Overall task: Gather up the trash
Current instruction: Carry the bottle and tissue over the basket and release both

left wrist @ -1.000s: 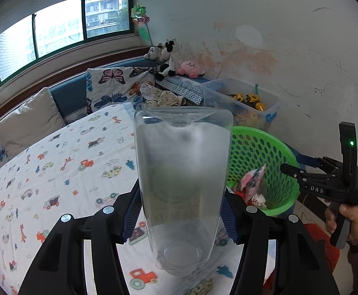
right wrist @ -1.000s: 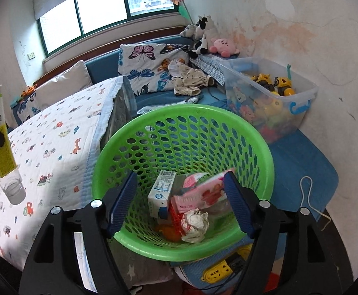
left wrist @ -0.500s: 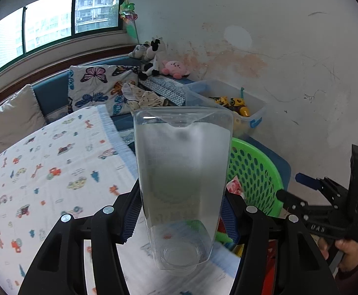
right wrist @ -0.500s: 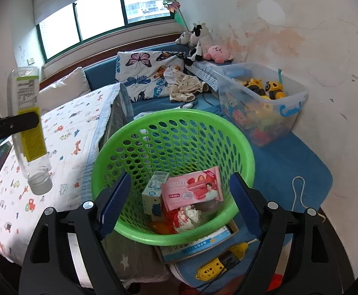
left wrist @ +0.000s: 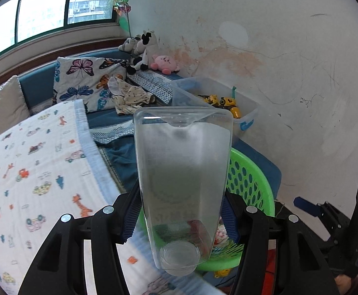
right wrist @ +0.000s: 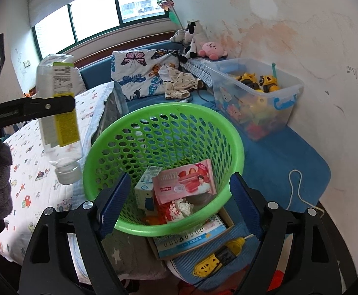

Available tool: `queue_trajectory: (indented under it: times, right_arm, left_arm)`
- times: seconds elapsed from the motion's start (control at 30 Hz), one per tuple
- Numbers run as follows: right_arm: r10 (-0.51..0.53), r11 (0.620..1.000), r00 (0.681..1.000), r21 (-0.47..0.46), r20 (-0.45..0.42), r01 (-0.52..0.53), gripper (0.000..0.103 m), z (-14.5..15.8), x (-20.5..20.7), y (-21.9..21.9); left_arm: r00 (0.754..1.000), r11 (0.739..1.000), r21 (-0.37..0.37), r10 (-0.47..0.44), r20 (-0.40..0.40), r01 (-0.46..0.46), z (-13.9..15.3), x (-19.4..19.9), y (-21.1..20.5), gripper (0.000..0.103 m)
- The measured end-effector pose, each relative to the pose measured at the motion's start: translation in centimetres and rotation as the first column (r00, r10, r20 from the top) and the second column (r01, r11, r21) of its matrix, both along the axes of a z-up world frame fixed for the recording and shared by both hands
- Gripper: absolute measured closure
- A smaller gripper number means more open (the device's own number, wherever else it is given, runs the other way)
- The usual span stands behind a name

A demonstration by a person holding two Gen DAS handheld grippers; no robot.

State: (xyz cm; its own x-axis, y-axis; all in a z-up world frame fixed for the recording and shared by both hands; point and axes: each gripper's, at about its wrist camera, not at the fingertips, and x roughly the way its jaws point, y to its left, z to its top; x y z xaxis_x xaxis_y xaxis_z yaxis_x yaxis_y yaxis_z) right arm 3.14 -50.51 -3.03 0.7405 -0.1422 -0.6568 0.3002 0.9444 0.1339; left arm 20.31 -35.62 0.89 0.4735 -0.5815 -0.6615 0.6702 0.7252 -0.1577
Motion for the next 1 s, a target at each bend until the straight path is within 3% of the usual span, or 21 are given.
queue_trajectory:
  times: [0.53,0.67,0.9,1.0]
  right_arm:
    - [-0.007,1.0,1.0,0.003,0.007,0.007,0.021,0.0,-0.9,0.0]
    - [-0.004,1.0,1.0,0.003,0.011,0.003,0.021,0.3,-1.0,0.1]
    - [0.027,1.0,0.999,0.008,0.025,-0.027,0.021,0.9,-1.0,1.6]
    - [0.047,0.999,0.998,0.006,0.033,-0.047,0.019,1.2,-0.8,2.7]
  left_arm:
    - [0.998,0.999,-0.04,-0.014,-0.061,0.012,-1.3,0.7,-2.1,0.047]
    - [0.998,0.998,-0.058,-0.019,-0.053,0.016,-1.1,0.3,-1.8,0.038]
    - [0.999,0.998,-0.067,-0.023,-0.023,0.021,0.4,-0.8,0.7,0.036]
    - [1.0,0.998,-0.064,-0.002,-0.014,0.001,0.8,-1.2,2.2,0.03]
